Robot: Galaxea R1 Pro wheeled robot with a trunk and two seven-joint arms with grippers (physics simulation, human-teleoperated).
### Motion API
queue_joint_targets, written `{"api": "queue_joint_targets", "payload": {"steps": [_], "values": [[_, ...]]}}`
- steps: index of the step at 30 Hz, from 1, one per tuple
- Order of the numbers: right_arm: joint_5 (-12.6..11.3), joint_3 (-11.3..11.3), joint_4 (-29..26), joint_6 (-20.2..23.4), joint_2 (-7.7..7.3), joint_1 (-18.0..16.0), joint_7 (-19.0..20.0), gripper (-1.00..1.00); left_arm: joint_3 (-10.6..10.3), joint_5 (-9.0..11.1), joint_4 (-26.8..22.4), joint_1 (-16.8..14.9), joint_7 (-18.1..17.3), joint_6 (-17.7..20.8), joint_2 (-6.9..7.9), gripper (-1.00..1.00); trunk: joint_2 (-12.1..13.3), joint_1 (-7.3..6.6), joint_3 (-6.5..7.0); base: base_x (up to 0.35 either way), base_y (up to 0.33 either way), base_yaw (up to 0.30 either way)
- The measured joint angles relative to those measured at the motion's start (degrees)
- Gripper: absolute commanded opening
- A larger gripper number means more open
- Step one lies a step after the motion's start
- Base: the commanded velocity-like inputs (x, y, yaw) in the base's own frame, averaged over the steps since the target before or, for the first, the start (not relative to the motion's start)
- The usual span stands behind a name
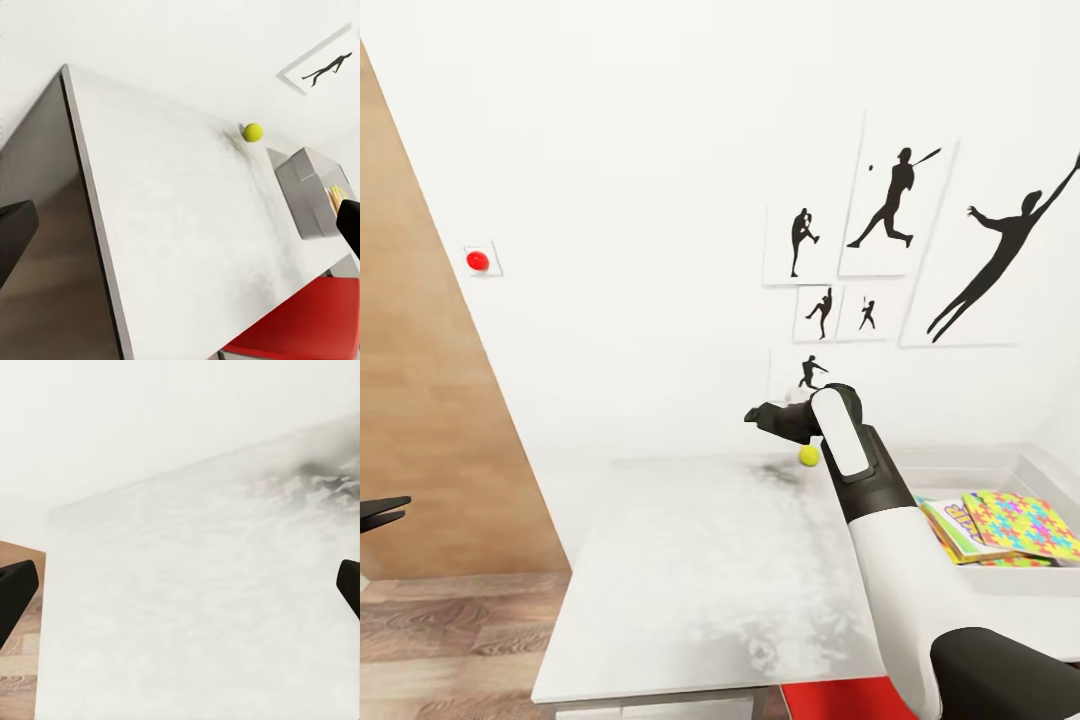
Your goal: Put all the toys in the child's room - the three board games (two on the bed and one on the table), the two jigsaw puzzles on the table, and the tennis ball on the table - inside the toy box on the table in the child's room.
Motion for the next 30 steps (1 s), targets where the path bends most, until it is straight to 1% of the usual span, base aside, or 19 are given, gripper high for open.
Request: {"api": "queue_joint_targets", "payload": {"steps": [5, 16, 30], "values": [[0.0, 0.0, 0.0, 0.0, -0.02, 0.0, 0.0, 1.00, 0.0, 0.0, 0.0, 0.0, 0.0, 0.0, 0.00, 1.00, 0.0, -0.01, 0.00, 0.037, 0.000, 0.086], [0.0, 0.0, 0.0, 0.0, 0.00, 0.0, 0.0, 1.00, 0.0, 0.0, 0.0, 0.0, 0.0, 0.0, 0.00, 1.00, 0.0, -0.01, 0.00, 0.101, 0.000, 0.087], [0.0, 0.0, -0.1, 0.0, -0.03, 0.0, 0.0, 1.00, 0.0, 0.0, 0.0, 0.0, 0.0, 0.0, 0.00, 1.00, 0.0, 0.00, 0.00, 0.077, 0.000, 0.018]]}}
